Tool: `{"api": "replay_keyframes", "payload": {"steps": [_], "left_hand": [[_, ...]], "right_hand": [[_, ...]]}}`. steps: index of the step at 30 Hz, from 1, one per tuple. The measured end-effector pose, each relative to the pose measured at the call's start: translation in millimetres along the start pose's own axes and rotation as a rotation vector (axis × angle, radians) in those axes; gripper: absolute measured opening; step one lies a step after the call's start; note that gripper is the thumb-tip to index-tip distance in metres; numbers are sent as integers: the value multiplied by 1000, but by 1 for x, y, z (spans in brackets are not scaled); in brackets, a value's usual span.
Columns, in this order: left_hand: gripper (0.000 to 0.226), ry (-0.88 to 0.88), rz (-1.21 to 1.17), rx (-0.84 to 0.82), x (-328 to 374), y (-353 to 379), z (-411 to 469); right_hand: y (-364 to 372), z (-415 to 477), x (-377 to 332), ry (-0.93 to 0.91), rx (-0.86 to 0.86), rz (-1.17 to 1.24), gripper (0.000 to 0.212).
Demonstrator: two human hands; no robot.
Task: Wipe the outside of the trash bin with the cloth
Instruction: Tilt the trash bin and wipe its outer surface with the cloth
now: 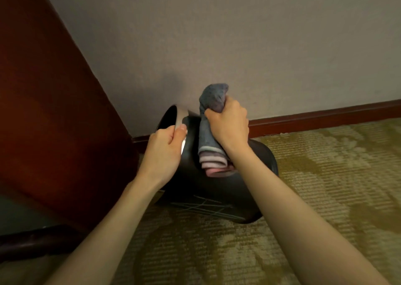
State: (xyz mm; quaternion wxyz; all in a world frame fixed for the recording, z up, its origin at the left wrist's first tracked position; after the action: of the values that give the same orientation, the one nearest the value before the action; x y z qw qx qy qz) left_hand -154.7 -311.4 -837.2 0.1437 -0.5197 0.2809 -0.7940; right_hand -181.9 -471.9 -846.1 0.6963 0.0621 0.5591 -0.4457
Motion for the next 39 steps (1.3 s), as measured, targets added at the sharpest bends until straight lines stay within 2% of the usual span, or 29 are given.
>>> {"api": "replay_keyframes", "payload": {"steps": [5, 10, 18, 26, 31, 34, 39], "left_hand": [[48, -6, 33, 33, -11, -10, -3], [47, -73, 74, 51, -26, -17, 1], [46, -49, 95, 52, -23, -15, 3], [47, 30, 111, -8, 11, 7, -7], [48, 92, 104, -97, 45, 32, -23], [47, 131, 144, -139, 63, 50, -32], [41, 121, 175, -226, 90, 87, -47]], "right_hand": [[3, -6, -2, -141, 55, -42, 28], [-7, -14, 19, -191, 56, -189, 30], [-55, -35, 88, -80, 63, -442, 43], [-88, -64, 123, 21, 4, -600, 31], [-110, -78, 155, 198, -34, -446, 40], [-128, -95, 175, 328, 32, -300, 36], [-160, -112, 198, 450, 117, -221, 36]]}}
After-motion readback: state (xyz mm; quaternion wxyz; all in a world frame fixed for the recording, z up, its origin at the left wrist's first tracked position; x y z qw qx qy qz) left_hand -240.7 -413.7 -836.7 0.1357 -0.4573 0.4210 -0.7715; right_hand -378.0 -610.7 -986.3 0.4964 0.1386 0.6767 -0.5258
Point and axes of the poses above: each hand's wrist, its own z-axis towards the middle knuckle, its own y-axis out of the palm, x = y × z, the point moved 6 cm from there along z, towards the middle knuckle, and after that the axes turned 10 degrees about -y, right-handed, at the moved point
